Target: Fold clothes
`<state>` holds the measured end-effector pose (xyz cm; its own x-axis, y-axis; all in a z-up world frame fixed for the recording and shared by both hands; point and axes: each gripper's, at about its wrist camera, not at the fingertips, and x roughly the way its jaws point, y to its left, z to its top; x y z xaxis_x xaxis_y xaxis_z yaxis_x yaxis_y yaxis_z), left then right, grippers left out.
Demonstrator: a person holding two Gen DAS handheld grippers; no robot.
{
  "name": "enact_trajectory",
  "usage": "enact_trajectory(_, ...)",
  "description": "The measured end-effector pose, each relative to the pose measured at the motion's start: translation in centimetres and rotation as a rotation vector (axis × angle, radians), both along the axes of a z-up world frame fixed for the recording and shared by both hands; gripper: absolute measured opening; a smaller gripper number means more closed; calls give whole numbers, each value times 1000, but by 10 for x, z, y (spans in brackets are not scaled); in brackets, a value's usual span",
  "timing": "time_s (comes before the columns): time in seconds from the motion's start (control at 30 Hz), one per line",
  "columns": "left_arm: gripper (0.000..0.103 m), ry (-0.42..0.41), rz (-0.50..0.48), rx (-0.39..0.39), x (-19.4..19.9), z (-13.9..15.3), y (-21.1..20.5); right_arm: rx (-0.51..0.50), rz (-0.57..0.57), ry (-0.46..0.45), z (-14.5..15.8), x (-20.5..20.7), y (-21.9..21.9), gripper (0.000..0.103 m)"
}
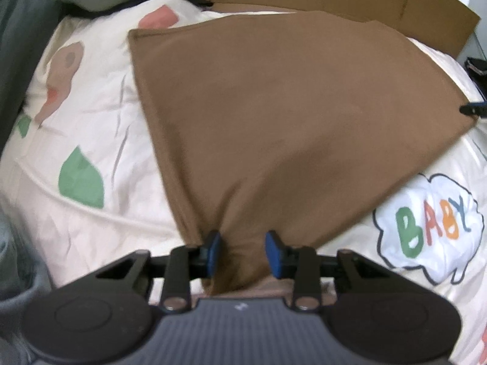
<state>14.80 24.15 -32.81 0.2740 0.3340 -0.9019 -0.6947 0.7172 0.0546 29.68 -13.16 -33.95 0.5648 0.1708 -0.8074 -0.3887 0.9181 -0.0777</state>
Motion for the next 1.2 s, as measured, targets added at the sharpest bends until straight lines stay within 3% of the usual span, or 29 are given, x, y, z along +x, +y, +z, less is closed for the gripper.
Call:
enact_trajectory(0.23, 22, 2, 19, -20, -13, 3, -1, -20, 2, 5, 1, -1, -9, 46)
enact_trajectory(0.63, 26, 16, 75, -58, -30, 14, 0, -38, -99, 24, 8, -12, -41, 46)
enact_trajectory(0.67, 29, 4, 80, -71, -33, 16, 0, -18, -118, 29, 9, -12, -44, 46)
enact_trajectory(0.73, 48, -18, 84, -87, -38, 21, 0, 70, -173, 42, 13, -13, -52, 46)
enact_trajectory(0.77, 49, -27, 94, -85, -37, 24, 0, 118, -200, 47, 14, -15, -57, 46)
enact_trajectory(0.93, 49, -84, 165, -130, -33, 33, 9, 322, -322, 98, 7, -19, -79, 46)
enact_trajectory(1.2, 49, -205, 264, -278, -33, 22, 24, 528, -419, 169, -10, -17, -96, 46)
